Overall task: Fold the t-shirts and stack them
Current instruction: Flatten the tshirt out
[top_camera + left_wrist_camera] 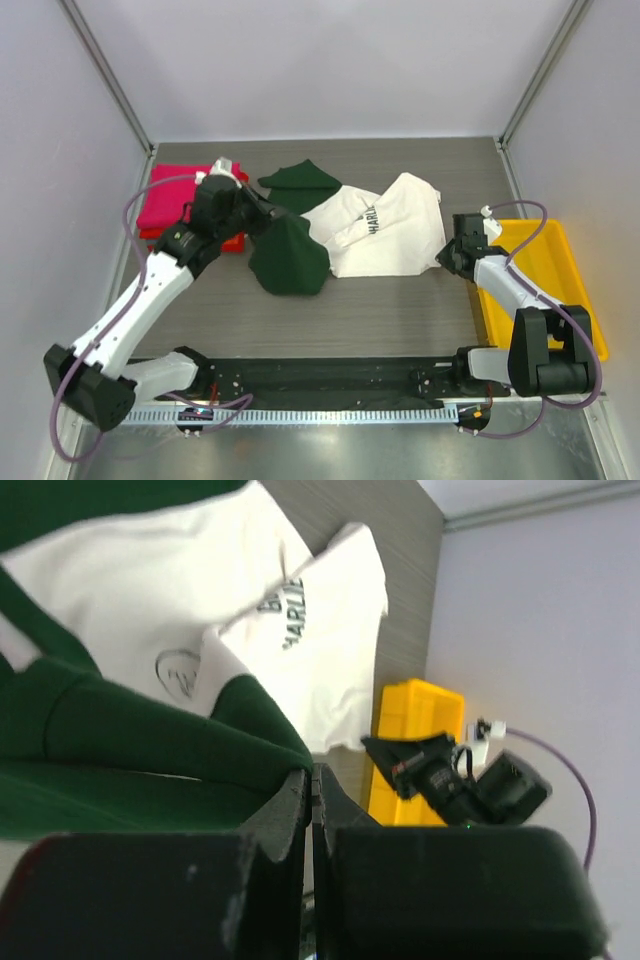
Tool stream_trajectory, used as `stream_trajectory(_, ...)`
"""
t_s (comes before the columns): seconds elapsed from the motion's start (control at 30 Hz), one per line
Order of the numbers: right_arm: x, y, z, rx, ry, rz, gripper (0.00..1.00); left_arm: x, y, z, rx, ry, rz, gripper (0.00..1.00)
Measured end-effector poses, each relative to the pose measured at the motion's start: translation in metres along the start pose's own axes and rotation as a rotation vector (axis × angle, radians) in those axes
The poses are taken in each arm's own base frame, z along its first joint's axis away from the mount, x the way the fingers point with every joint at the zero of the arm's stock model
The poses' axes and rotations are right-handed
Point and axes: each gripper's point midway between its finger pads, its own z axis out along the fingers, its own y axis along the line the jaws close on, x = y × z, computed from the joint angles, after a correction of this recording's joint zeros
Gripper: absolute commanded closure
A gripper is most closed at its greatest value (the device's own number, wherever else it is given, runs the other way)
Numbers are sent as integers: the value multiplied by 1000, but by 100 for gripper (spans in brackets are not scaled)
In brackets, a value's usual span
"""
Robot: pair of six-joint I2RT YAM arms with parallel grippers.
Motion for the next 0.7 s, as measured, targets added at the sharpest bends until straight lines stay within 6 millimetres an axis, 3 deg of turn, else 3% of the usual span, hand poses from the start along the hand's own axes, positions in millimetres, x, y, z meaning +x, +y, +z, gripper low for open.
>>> stream_trajectory(0.1,1,-2,0,5,5,0,99,-26,-12,30,-50,-49,1,98)
stream_trajectory(0.2,1,-2,0,7,5,1,99,-56,-19,71,-86,-94,6,79)
stream_trajectory(0.23,1,-2,0,7,4,2,99,-66,-15,89,-102,-105,2,33)
stream_trajectory(0.27,1,-2,0,6,4,2,99,-72,-8,103,-120,-106,5,17)
stream_trajectory(0.33,2,-3,0,7,6,0,99,-76,13,134,-175,-77,1,4)
stream_trajectory(0.43,0,-4,-2,5,1,-2,99,-69,49,167,-275,-4,27,4)
stream_trajectory(0.5,-2,-5,-3,6,-5,-3,99,-54,72,170,-331,52,55,5)
stream_trajectory(0.57,-4,-8,-3,13,-8,1,99,-42,85,158,-357,83,85,7)
stream_trajectory(0.7,-13,-18,1,50,-12,28,99,-25,98,107,-362,91,148,21)
